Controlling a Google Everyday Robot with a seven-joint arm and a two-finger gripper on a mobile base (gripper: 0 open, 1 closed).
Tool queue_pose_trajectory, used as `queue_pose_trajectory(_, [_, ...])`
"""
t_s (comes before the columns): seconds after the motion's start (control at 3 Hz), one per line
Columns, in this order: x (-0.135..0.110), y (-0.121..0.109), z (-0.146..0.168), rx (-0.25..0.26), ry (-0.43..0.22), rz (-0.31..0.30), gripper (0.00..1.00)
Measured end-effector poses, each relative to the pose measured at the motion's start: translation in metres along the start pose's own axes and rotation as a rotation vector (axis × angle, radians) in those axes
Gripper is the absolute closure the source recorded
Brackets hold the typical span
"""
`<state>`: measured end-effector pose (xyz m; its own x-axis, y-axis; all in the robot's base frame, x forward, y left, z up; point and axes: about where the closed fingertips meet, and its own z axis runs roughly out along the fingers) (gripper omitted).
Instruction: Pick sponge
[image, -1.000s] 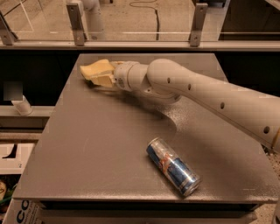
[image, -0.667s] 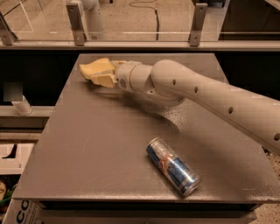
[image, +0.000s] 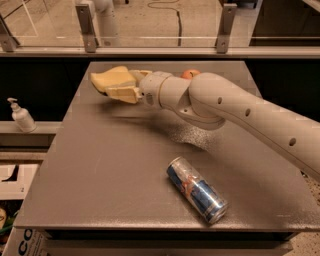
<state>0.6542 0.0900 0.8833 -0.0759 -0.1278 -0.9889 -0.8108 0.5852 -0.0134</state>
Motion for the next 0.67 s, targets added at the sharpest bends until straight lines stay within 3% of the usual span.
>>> queue_pose_trajectory(0.67, [-0.012, 0.034, -0.051, -0.058, -0.051, 0.029, 1.0])
